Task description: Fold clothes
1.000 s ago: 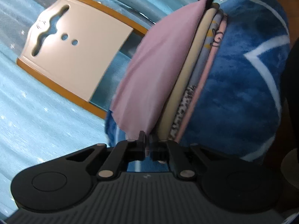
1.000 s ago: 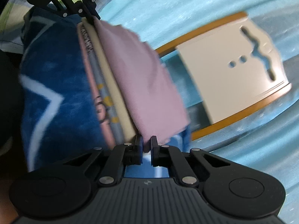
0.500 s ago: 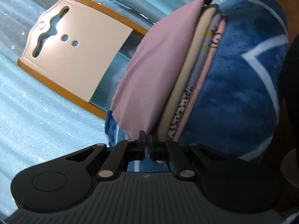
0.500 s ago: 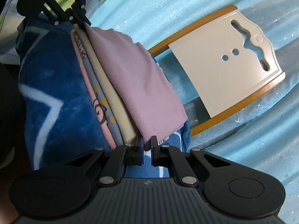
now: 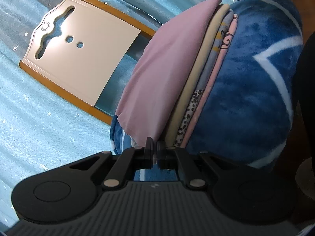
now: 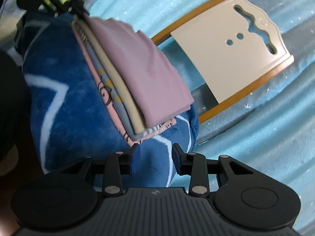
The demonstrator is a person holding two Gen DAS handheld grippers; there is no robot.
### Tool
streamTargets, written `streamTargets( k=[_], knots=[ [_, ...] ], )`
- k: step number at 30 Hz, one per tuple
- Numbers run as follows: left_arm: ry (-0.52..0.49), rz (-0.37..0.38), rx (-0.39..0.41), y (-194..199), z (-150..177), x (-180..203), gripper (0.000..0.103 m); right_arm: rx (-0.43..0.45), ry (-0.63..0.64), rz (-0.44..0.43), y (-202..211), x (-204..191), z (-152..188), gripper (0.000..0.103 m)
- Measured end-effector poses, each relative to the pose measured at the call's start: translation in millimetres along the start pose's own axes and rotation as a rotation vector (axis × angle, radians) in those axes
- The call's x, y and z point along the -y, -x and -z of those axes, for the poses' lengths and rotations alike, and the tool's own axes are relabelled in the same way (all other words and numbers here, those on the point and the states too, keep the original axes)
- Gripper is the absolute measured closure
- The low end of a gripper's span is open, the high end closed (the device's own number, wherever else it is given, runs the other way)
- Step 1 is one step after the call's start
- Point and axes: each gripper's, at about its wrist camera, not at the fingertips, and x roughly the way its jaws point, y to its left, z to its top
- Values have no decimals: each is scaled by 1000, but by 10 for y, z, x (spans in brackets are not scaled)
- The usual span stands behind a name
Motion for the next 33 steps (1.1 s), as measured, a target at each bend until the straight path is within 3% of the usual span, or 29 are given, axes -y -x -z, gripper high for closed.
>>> streamTargets(
  k=[11, 14, 21, 28, 33],
  knots=[
    [82, 6, -66, 90, 154, -78, 101, 116, -257, -87, 124, 265, -322, 65],
    [168, 13, -68, 176, 185, -179, 101, 124, -364, -129, 74, 341, -386, 65],
    [434, 106, -22, 231, 2, -403, 98, 54, -554, -227, -219, 324, -367, 65],
    [554, 153, -27, 54, -143, -428, 97, 47, -749, -235, -166, 397, -255, 65],
    [593, 168, -30, -24, -223, -422, 97, 21, -772, -242, -216, 402, -275, 63]
  ],
)
